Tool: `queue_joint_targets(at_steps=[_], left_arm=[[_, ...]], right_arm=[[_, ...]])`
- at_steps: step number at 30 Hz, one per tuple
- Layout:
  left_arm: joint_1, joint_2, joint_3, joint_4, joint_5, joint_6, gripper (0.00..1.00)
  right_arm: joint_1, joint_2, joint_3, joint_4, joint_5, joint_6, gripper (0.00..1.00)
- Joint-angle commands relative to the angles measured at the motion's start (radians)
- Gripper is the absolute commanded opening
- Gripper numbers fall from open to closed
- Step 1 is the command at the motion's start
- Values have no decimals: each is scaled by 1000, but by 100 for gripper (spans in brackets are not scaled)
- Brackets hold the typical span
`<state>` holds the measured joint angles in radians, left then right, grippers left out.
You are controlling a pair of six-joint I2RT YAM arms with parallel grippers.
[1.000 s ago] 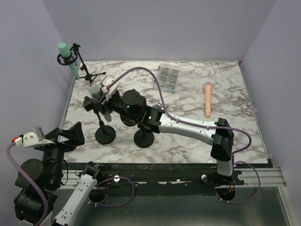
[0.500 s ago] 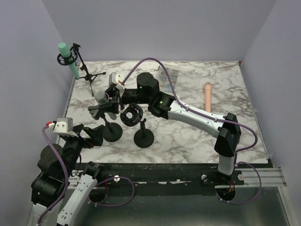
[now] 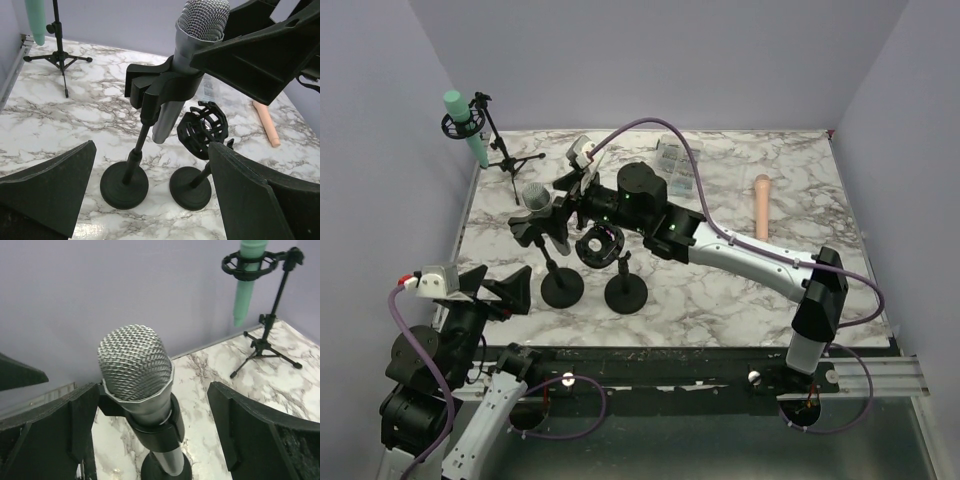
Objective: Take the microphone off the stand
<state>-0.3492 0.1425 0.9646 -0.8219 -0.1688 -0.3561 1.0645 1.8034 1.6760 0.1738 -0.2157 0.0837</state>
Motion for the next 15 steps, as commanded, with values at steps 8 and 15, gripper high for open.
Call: queue_joint_targets(at_steps=[8,15], left_arm=[[-4,-20,12,-7,-156,-31,99],[-4,-17,-2,-23,-160,-40,99]], right_arm=[[229,25,148,-125,824,13,100],[289,148,314,-163,1031,-61,96]])
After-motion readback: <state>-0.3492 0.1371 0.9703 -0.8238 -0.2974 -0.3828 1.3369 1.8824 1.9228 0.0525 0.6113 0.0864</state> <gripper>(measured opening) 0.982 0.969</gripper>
